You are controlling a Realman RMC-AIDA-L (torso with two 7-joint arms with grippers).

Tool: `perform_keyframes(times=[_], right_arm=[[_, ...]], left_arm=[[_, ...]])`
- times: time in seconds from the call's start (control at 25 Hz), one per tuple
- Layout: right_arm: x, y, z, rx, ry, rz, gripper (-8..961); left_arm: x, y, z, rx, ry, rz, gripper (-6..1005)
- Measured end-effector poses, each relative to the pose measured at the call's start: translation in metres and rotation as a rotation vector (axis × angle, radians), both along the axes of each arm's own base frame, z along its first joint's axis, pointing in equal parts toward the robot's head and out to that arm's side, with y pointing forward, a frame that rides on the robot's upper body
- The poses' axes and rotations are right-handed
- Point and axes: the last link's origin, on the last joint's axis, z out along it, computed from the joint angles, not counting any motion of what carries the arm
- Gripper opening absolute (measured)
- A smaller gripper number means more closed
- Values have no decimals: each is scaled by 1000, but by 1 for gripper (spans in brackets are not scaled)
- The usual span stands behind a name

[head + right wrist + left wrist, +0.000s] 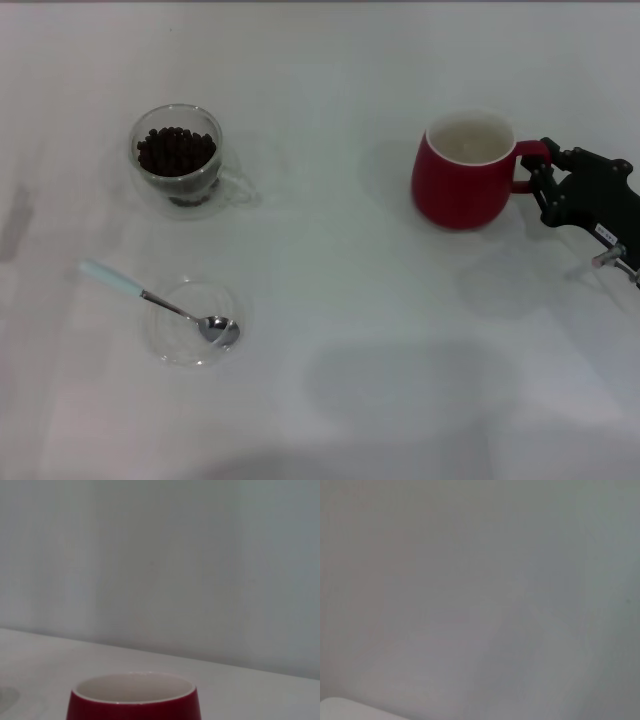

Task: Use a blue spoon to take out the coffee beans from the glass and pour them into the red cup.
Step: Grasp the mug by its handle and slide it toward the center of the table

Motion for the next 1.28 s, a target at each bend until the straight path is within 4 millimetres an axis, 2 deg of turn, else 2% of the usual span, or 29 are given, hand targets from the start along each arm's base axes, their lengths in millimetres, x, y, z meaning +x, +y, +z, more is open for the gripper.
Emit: perform_keyframes(times=[0.28, 0.64, 1.08, 1.28], right_arm=[[-19, 0, -15, -47, -80, 128, 178], [-44, -2, -39, -141, -83, 235, 164], [-46, -7, -51, -215, -143, 280, 143], [-47, -8, -52, -215, -164, 299, 186]], left_arm=[[1, 6, 5, 20, 3, -5, 888], [4, 10, 5, 22, -5, -13, 884], [1, 4, 3, 14, -28, 0, 880], [1, 3, 2, 13, -32, 3, 877]])
